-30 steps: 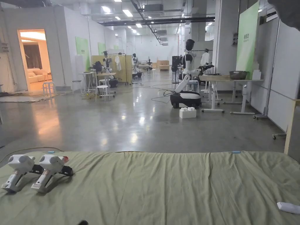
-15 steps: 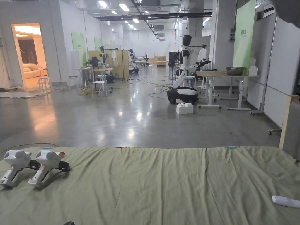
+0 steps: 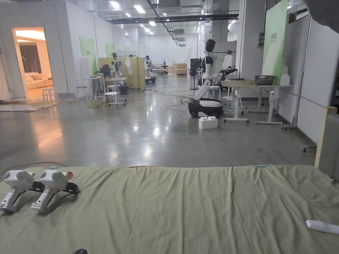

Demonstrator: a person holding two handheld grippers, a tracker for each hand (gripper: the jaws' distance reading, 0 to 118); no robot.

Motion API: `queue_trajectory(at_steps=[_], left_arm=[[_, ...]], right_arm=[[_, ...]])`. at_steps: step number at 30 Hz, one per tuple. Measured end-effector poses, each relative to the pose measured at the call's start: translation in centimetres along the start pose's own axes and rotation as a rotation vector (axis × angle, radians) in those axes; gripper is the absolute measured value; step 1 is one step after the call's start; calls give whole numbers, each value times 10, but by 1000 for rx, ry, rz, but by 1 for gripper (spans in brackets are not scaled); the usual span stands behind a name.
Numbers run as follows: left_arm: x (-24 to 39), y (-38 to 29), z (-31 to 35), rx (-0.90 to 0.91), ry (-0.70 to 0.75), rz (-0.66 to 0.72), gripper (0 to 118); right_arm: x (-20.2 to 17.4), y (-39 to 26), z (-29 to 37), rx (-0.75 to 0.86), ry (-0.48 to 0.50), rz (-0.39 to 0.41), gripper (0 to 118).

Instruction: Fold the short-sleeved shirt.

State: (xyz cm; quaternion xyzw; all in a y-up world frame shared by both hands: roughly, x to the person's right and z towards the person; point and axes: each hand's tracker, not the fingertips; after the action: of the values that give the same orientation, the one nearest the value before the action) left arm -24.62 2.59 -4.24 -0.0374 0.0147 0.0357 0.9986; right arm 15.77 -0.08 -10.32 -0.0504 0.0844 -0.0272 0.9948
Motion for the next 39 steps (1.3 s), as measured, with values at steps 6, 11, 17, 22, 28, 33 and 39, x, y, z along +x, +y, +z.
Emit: queue_trajectory(at_steps=[6,11,17,22,28,33,39], left_arm=[[3,3,2,2,-7,-20,0],[4,5,4,6,-12,-20,0],[6,4,3,4,-17,-27,0],[7,4,2,2,-22,-22,0],[10,6,1,10,-29,-24,0],[11,6,2,8,-34,-30,0],[10,6,2,3,-32,-24,0]], right_arm=[[-3,0,0,2,14,2,0],[-4,1,1,3,21,5,0],[-6,1,2,-5,29,14,0],[-7,3,2,1,27,16,0],[-8,4,2,2,29,12,0],[-8,4,2,1,35,2,0],[-9,5,3,1,38,9,0]])
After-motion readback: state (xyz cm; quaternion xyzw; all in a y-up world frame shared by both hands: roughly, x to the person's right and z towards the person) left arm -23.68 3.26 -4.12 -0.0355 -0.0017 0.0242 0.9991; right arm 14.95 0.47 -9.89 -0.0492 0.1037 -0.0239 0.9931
